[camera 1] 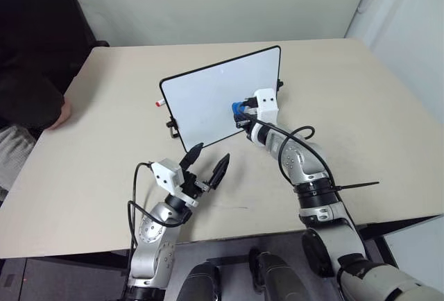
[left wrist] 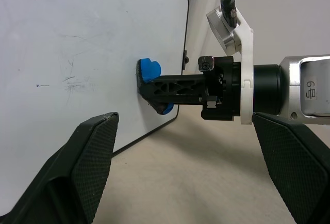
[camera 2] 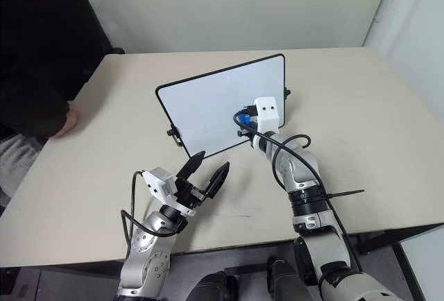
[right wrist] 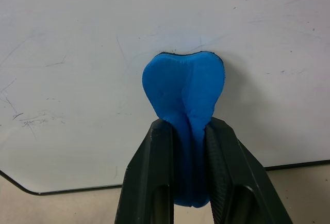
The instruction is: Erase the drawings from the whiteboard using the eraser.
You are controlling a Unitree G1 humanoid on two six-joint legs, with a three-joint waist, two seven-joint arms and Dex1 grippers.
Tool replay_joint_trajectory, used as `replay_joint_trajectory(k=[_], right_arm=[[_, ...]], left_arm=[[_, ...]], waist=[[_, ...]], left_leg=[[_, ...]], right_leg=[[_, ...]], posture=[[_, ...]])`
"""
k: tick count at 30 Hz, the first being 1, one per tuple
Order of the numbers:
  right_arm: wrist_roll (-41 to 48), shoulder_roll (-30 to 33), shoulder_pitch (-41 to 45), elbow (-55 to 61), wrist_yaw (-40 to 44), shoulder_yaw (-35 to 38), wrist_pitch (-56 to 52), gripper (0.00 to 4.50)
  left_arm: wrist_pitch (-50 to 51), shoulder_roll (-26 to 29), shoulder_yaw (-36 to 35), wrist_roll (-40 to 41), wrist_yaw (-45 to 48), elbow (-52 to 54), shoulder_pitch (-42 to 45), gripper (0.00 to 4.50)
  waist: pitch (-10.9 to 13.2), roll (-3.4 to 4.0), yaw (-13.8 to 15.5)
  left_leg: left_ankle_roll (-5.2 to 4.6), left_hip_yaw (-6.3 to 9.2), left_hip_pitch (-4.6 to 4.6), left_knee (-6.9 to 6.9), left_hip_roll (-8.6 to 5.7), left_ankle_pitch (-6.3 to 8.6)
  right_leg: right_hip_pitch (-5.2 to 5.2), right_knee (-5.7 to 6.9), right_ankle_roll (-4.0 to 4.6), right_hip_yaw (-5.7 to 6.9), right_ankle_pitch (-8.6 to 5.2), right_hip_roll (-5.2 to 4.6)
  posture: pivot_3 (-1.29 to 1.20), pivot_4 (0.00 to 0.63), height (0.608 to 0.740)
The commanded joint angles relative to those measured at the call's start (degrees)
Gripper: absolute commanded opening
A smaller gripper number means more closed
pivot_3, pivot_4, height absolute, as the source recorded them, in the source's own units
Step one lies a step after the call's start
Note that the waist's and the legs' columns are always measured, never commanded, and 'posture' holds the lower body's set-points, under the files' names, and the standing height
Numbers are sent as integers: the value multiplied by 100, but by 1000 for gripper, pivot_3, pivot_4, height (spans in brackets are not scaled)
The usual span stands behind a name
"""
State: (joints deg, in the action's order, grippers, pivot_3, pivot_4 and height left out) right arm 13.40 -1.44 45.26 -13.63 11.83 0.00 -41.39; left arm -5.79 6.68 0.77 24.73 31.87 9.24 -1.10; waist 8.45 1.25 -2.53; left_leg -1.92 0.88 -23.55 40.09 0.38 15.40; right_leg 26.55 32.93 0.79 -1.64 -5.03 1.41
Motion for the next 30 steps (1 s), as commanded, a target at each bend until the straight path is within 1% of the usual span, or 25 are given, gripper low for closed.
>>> replay_joint_trajectory(k=[1,12,16,22,30], right_arm=[[67,-117,-6,243,89,-154,-88,449],[-8,-113,-113,188,117,-283,-237,449],[-15,-30,25,-4,-50,-20,-117,449],[106,90,266,-290,-341,591,159,449],[300,72,308,65,-183,697,243,449]], left_arm=[[-39,10,-24,34,-13,269,54,4500],[-76,-9,-7,-3,8,165,142,4500],[-85,-7,-5,-22,15,129,173,4500],[-91,-8,12,-47,26,95,213,4500],[-80,-30,26,-26,47,58,261,4500]], waist=[[0,0,-2],[0,0,-1],[0,0,9],[0,-1,70],[0,-2,76]], left_leg=[[0,1,0,0,0,0],[2,1,0,-2,0,2],[2,2,0,-2,0,2],[-6,1,0,4,0,-4],[-9,3,-5,8,-7,-11]], right_leg=[[0,0,0,0,0,0],[3,1,0,1,0,0],[2,1,0,1,0,0],[-3,1,2,-1,1,0],[0,-1,1,-6,1,-1]], posture=[[0,150,740],[0,150,740],[0,150,740],[0,150,740],[0,150,740]])
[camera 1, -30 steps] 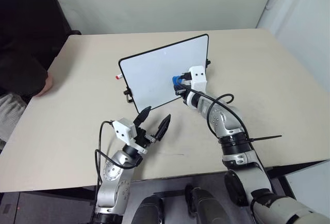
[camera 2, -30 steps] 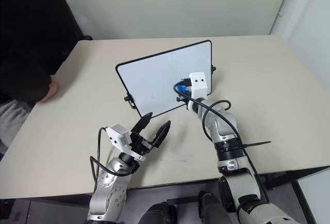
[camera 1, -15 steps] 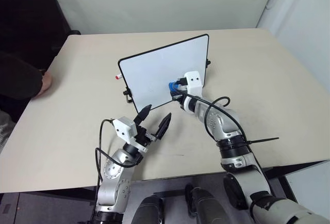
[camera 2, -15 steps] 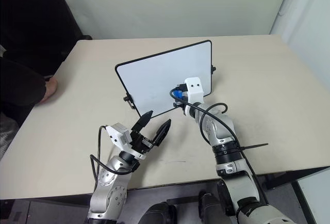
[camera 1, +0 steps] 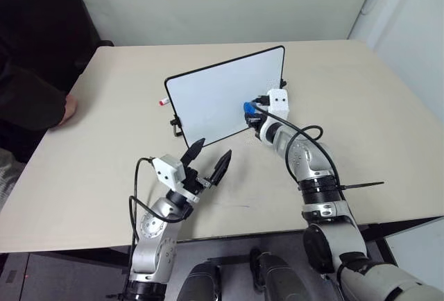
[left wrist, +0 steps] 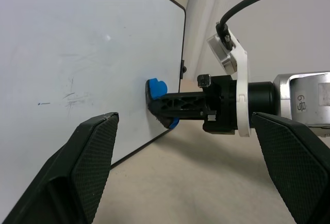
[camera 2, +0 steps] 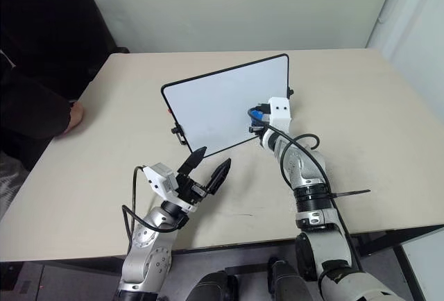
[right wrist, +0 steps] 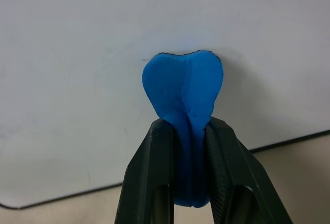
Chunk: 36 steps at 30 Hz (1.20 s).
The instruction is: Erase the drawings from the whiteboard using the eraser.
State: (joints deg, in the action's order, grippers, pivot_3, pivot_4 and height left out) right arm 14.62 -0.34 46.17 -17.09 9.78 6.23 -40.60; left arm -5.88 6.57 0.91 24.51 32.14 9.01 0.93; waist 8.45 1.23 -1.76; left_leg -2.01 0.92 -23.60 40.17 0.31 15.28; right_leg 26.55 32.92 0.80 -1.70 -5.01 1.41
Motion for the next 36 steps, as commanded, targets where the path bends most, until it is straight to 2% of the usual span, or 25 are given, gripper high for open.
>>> replay_joint_trajectory(k=[1,10,13,19,23,28,36], right_arm=[[201,-38,224,446,43,72,142,449],[225,-161,-62,863,383,-566,-262,449],[168,-106,-246,1051,724,-1037,-405,449],[154,149,-272,1085,694,-809,-382,449],[221,543,-349,1234,562,-320,-447,449],[442,1114,-743,2119,671,43,-1008,449],[608,2574,-1508,3346,861,-14,-3247,449]], left_arm=[[-71,-22,5,4,22,71,64,4500],[-80,-35,-27,26,21,57,60,4500],[-73,-31,-35,33,23,61,61,4500],[-52,-19,-12,33,30,130,8,4500],[-42,-15,7,31,25,175,-32,4500],[-10,-23,53,44,23,254,-98,4500],[-45,-97,139,24,-2,230,-157,4500]], waist=[[0,0,-1],[0,0,-40],[0,0,-41],[0,0,14],[-1,-1,86],[-1,-2,110],[-1,-2,123]], left_leg=[[1,-1,-1,-2,0,1],[10,-2,-3,-9,2,15],[10,0,-3,-11,3,15],[10,1,-5,-6,1,15],[8,3,-6,0,-5,14],[3,3,-7,-1,-14,15],[-3,1,-1,-4,-13,20]], right_leg=[[3,1,0,1,0,0],[16,2,-4,5,11,0],[16,2,-3,10,12,1],[11,-1,-3,8,11,0],[4,-4,-4,6,11,-3],[3,-4,-10,5,8,-11],[-7,-3,-40,6,-1,-12]], posture=[[0,150,740],[0,150,740],[0,150,740],[0,150,740],[0,150,740],[0,150,740],[0,150,740]])
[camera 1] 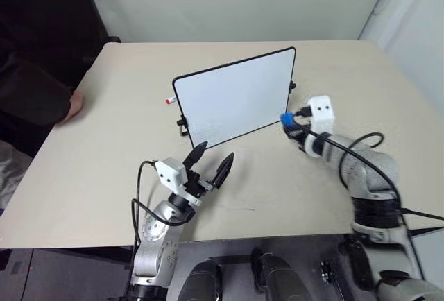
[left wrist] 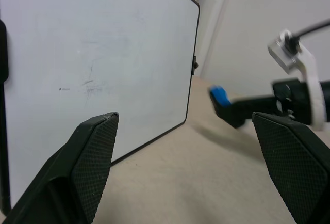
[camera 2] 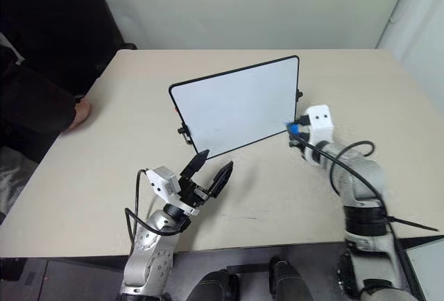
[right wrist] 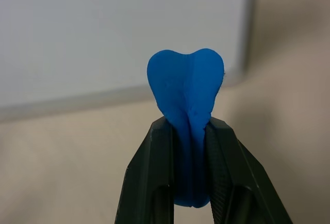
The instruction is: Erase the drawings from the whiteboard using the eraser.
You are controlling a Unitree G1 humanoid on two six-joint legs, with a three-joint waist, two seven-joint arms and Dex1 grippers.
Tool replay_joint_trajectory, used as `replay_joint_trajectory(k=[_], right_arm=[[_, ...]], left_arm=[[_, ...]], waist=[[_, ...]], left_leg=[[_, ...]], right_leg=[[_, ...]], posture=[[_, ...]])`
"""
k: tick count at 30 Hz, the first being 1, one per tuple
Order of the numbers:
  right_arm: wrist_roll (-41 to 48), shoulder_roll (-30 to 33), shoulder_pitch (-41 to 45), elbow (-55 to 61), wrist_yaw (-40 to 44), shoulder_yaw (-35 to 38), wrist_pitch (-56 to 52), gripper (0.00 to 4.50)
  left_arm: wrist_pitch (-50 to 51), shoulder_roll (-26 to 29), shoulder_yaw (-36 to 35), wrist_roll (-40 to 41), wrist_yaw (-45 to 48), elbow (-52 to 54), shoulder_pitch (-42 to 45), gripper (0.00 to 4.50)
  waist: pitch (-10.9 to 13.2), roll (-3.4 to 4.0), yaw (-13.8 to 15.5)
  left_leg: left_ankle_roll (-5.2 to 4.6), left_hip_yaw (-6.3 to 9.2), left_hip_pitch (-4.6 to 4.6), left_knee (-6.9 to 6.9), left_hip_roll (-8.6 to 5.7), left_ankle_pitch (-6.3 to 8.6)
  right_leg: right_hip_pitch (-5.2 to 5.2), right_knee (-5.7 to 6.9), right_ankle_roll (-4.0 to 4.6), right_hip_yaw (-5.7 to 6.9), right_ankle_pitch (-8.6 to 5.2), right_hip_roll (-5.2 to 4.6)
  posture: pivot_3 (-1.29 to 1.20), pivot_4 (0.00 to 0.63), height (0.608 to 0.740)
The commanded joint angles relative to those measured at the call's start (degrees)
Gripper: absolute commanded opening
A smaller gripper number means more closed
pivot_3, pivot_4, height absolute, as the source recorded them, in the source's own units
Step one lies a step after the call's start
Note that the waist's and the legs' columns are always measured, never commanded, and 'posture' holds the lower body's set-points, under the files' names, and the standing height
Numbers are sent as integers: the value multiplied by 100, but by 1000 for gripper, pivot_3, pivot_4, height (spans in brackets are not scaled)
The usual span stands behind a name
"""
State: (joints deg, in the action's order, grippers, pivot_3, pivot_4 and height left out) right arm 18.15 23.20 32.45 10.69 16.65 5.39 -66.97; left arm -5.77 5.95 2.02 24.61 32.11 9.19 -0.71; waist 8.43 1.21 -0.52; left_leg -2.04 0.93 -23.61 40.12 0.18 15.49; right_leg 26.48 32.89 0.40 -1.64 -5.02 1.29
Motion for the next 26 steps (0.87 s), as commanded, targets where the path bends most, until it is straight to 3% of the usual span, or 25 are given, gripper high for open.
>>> replay_joint_trajectory(k=[1,6,13,16,19,26], right_arm=[[345,280,-202,715,226,138,-756,449],[680,419,-466,1168,426,308,-1232,449],[565,326,-626,884,278,412,-954,2857],[332,334,-750,759,194,510,-140,3894],[206,195,-937,766,256,751,1295,3894],[955,-516,-1249,1179,841,1002,2738,3894]], left_arm=[[-63,-39,31,10,2,194,13,4500],[-106,-69,53,-16,28,74,67,4500],[-117,-54,54,-42,58,-66,186,4500],[-117,-57,59,-48,61,-105,227,4500],[-122,-69,75,-40,85,-150,260,4500],[-182,-94,100,-82,72,-199,269,4500]], waist=[[0,0,-1],[1,-1,-27],[1,0,-24],[1,0,-16],[2,2,-6],[2,2,3]], left_leg=[[0,-3,1,1,-1,0],[-6,-6,19,0,-6,-5],[-14,10,54,-1,-11,-10],[-16,11,46,-2,-12,-10],[-28,11,43,-1,-15,3],[-52,11,44,-5,-15,46]], right_leg=[[-2,-1,-1,-2,0,0],[-17,-2,-6,-4,2,1],[-81,-46,-17,-5,-6,2],[-88,-76,-22,-6,-4,2],[-89,-85,-33,-9,3,-1],[-83,-84,-62,-5,-3,-4]], posture=[[0,150,740],[0,150,740],[0,150,740],[0,150,740],[0,150,740],[0,150,740]])
